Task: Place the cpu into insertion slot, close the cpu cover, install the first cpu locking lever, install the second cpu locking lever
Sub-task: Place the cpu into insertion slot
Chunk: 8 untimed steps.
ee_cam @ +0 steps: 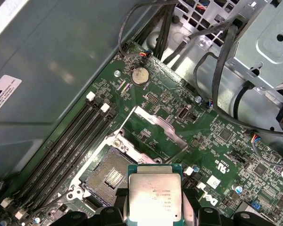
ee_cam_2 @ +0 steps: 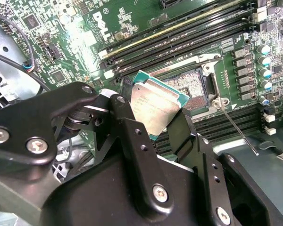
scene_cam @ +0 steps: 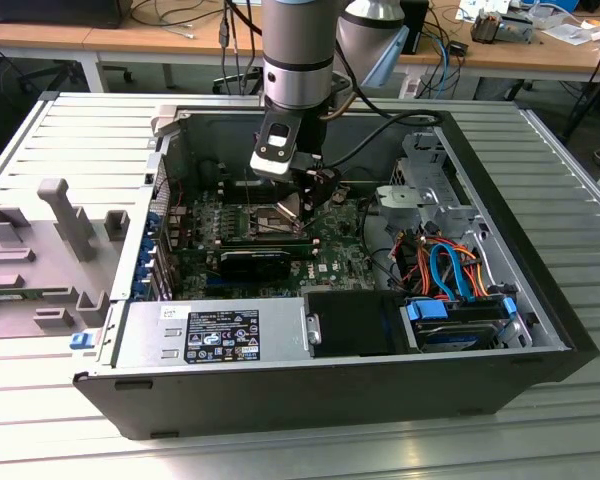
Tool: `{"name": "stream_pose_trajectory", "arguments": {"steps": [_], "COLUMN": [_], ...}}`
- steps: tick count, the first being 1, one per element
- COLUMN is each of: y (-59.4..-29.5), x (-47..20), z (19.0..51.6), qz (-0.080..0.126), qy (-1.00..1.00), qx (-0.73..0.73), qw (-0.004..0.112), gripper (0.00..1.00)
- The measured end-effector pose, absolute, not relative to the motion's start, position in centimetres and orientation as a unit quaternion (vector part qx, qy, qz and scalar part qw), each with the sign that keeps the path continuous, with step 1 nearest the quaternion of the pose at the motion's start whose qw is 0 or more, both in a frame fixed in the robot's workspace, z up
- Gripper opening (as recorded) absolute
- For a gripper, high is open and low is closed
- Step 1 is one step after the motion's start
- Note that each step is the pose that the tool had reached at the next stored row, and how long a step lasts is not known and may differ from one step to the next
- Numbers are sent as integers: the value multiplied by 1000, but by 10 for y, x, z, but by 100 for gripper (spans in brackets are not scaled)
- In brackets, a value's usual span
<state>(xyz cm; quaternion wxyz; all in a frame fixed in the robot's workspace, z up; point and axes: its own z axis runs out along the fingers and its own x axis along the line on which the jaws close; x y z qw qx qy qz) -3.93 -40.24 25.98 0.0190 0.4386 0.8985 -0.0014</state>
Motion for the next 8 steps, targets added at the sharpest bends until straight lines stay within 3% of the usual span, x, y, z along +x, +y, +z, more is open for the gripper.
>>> {"name": "stream_pose_trajectory", "arguments": {"steps": [8], "y": [-402], "x": [-39], "z": [260], "qz": [-2], "qy": [895], "qx": [445], "qw": [19], "gripper": [54]}}
